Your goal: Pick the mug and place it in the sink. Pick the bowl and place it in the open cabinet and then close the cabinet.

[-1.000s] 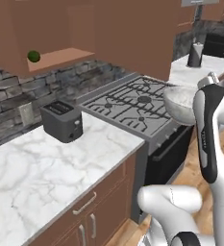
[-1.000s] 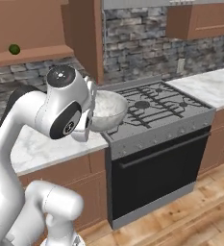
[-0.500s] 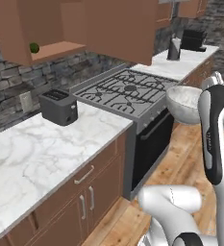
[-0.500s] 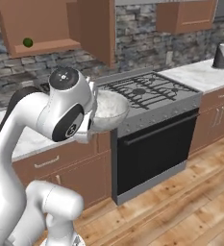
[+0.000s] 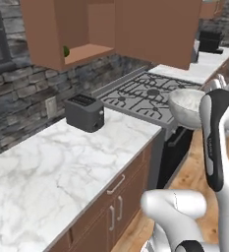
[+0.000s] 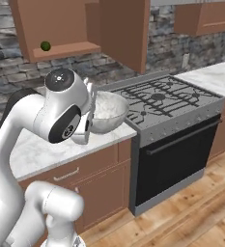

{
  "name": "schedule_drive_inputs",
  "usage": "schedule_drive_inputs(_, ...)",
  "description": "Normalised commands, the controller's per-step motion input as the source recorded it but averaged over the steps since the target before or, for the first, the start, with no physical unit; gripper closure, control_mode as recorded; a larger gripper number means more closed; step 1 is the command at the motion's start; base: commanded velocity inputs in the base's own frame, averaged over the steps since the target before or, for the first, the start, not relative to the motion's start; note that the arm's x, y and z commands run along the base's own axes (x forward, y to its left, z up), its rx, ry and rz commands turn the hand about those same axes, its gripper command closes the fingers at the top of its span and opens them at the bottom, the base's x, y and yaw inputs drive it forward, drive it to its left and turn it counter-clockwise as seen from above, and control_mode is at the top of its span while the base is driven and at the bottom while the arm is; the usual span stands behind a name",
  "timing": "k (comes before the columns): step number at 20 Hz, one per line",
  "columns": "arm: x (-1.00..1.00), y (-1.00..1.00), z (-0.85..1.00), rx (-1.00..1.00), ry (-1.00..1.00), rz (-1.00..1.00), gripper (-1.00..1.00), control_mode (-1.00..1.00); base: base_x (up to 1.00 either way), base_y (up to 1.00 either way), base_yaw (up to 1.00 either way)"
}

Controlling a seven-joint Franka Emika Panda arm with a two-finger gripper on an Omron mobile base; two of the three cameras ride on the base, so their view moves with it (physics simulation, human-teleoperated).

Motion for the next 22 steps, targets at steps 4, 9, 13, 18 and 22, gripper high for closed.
schedule_drive_inputs(4,0.00,0.00,0.00,0.00,0.00,0.00,1.00,1.00,0.67,0.00,0.17)
schedule_drive_inputs(9,0.00,0.00,0.00,0.00,0.00,0.00,1.00,1.00,0.42,0.26,0.23)
schedule_drive_inputs(13,0.00,0.00,0.00,0.00,0.00,0.00,1.00,1.00,0.31,0.45,0.25)
schedule_drive_inputs(18,0.00,0.00,0.00,0.00,0.00,0.00,1.00,1.00,0.41,-0.16,0.20)
schedule_drive_inputs(22,0.00,0.00,0.00,0.00,0.00,0.00,1.00,1.00,0.42,-0.22,0.01)
